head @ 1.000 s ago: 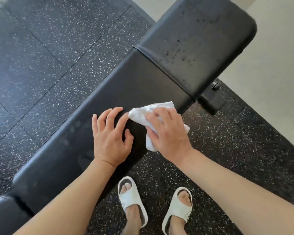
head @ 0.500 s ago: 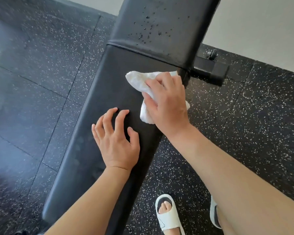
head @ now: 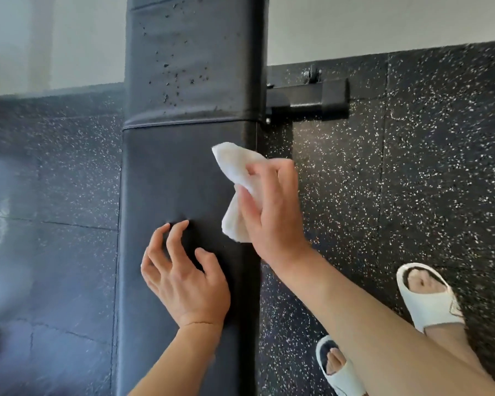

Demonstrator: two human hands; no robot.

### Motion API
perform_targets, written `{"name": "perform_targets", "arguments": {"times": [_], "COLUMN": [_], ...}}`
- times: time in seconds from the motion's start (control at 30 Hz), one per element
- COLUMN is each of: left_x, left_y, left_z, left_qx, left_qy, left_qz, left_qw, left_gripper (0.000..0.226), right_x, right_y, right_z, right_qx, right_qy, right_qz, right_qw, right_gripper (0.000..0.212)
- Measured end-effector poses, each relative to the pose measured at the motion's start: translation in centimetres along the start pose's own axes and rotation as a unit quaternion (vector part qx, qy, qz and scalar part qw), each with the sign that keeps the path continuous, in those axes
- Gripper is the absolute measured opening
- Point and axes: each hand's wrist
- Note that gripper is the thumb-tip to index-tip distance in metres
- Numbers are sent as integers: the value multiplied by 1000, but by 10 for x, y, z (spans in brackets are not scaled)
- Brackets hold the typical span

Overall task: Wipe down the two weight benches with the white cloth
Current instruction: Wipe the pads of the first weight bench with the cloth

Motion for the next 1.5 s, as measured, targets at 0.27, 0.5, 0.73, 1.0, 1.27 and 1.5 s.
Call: {"name": "perform_targets", "arguments": {"times": [0.27,0.5,0.73,1.0,1.27,1.5], "left_x": [0,1,-1,1,4,-7], "left_y": [-1,-5,-10,-7,-1,21], "left_z": [-2,-1,2,1,1,16], "left_qx": [3,8,14,14,-22,-49], "left_qy": [-1,-3,6,16,25,96], "left_qz": [0,8,5,1,1,-70], "left_qw": [1000,1000,1000,1000,999,992], "left_gripper": [50,56,57,52,52,54], "right_x": [35,-112,-41,49,-103,-200], "right_y": [-3,13,-3,-11,12,34], "right_z": [-14,-5,-9,-6,-5,-2], "right_qx": [80,142,118,115,119,130], "right_qy": [-78,2,-7,-38,-1,17], "right_qz": [-69,-86,-68,-77,-82,-121], "right_qw": [991,986,991,990,989,984], "right_gripper": [22,33,31,27,28,28]}}
Point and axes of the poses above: each hand's wrist, its own x-axis towards the middle knuckle, its own z-axis out of the back of the hand, y = z × x, and after that the axes turned 5 degrees about z, right-handed
